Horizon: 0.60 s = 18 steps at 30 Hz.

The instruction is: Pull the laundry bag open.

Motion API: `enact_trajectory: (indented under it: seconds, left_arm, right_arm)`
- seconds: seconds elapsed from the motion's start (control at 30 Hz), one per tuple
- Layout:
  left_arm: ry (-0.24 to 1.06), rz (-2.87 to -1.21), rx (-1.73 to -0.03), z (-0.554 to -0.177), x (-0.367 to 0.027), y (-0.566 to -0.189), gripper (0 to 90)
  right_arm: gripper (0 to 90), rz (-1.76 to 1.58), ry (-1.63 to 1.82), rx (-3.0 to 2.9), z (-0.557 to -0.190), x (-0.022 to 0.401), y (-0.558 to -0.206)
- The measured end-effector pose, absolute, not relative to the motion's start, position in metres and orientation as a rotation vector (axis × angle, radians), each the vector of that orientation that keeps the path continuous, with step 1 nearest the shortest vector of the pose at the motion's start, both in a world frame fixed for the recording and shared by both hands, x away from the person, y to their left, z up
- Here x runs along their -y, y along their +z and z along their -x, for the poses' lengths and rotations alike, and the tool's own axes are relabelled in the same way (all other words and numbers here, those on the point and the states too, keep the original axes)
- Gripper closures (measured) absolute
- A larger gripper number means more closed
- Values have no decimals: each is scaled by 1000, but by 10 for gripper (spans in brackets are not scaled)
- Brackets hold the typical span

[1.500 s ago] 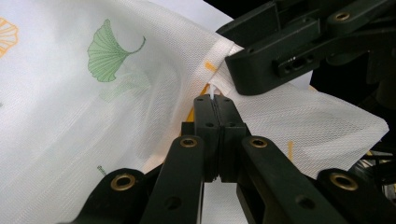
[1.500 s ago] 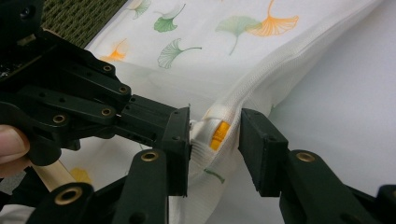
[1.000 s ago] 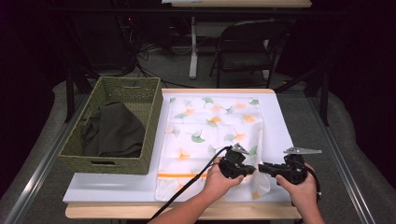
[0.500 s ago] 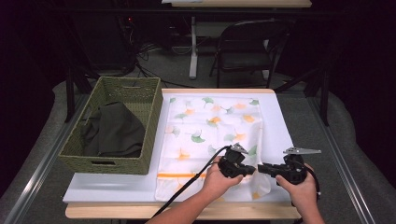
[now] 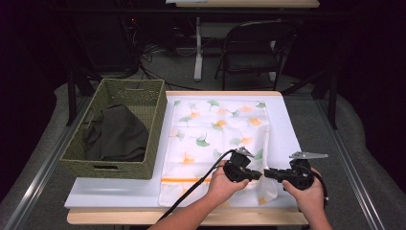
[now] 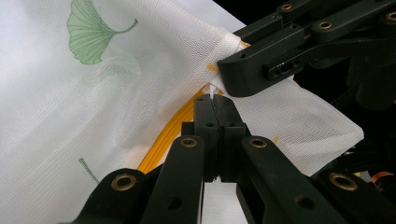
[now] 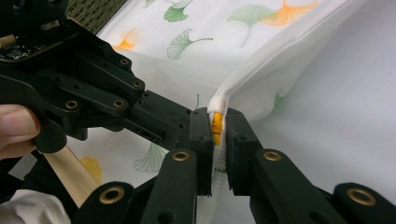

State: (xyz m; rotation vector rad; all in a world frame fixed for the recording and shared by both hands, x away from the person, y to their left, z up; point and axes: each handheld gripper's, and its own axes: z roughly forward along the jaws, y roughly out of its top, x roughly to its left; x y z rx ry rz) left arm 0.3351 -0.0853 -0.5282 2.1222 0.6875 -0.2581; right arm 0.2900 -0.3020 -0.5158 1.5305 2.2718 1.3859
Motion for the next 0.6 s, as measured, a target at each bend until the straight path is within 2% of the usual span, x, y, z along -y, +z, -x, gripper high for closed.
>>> enact_trajectory:
  seconds: [0.6]
  left_arm:
    - [-272,-2109,-690,-334,81,-530,899]
  right_arm:
    - [842,-1509,1366,-2239,-287,301,-511]
